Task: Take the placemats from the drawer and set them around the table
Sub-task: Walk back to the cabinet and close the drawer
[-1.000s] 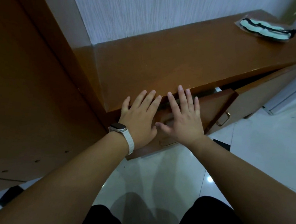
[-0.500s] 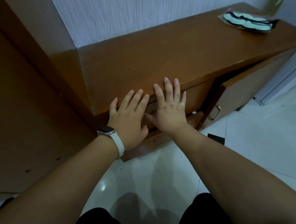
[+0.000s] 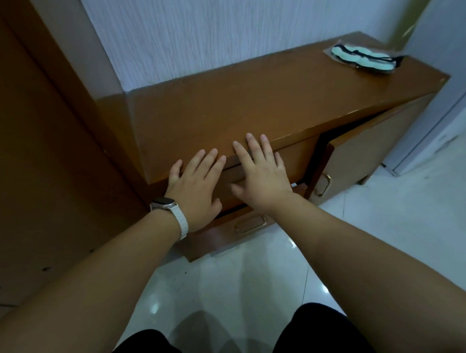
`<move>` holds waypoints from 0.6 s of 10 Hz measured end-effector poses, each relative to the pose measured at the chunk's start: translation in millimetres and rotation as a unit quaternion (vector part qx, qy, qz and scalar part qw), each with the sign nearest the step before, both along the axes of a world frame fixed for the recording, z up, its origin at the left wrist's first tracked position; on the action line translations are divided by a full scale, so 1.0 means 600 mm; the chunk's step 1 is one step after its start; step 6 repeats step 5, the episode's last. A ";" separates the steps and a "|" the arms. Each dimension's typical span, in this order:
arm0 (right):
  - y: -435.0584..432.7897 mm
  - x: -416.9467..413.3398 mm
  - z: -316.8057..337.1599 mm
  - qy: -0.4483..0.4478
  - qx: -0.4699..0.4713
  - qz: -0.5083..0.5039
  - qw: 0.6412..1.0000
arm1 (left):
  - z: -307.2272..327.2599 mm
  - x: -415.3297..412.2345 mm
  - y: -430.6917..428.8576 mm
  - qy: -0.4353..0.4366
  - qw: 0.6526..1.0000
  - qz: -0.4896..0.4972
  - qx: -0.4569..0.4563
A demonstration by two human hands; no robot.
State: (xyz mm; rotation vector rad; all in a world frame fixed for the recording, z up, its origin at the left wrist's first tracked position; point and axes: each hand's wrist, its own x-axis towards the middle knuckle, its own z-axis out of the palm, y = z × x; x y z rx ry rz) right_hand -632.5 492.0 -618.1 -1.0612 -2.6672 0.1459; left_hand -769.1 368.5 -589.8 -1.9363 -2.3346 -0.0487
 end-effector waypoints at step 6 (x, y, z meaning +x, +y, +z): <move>-0.104 0.147 0.321 -0.075 -0.076 0.093 0.990 | 0.289 0.032 -0.125 -0.067 0.994 -0.010 -0.088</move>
